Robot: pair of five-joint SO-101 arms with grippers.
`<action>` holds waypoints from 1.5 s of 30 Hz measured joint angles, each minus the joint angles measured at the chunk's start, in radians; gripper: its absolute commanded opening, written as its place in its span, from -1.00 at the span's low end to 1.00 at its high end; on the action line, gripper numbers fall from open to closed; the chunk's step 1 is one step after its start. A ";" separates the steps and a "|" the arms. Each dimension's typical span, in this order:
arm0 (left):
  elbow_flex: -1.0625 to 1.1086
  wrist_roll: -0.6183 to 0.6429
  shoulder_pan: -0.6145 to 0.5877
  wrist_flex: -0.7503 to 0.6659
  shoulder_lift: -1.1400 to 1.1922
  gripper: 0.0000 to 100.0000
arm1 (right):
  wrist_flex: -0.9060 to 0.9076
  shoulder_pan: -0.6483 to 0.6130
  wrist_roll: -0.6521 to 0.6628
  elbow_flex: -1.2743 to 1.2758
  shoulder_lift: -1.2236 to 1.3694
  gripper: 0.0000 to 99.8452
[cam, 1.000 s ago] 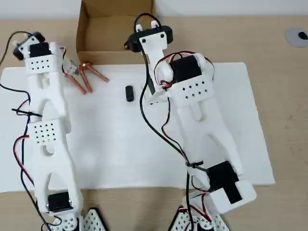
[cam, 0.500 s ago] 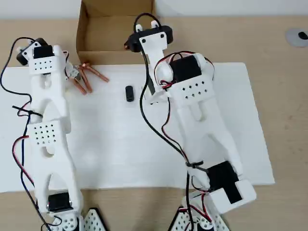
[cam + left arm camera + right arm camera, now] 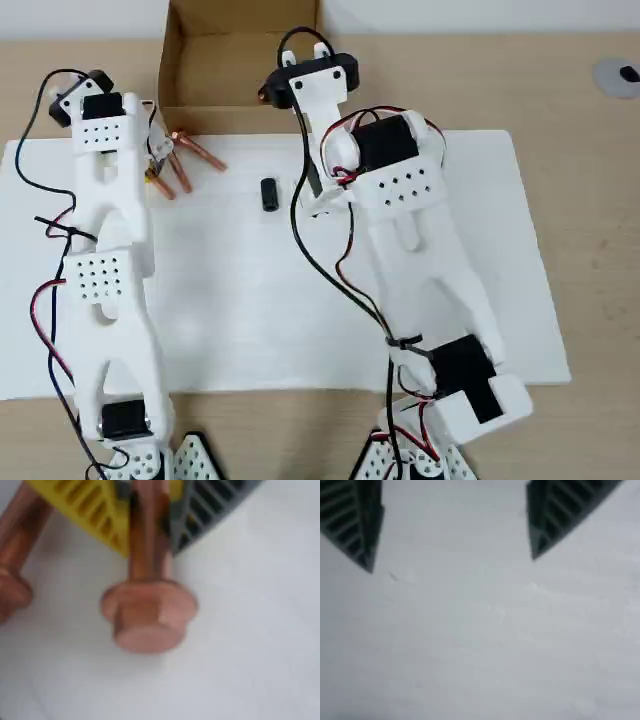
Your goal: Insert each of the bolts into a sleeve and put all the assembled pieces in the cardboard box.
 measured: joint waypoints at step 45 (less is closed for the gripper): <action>1.580 -0.252 -0.057 -0.321 -1.194 -0.98 | -0.086 -0.075 -0.005 0.003 0.106 -0.51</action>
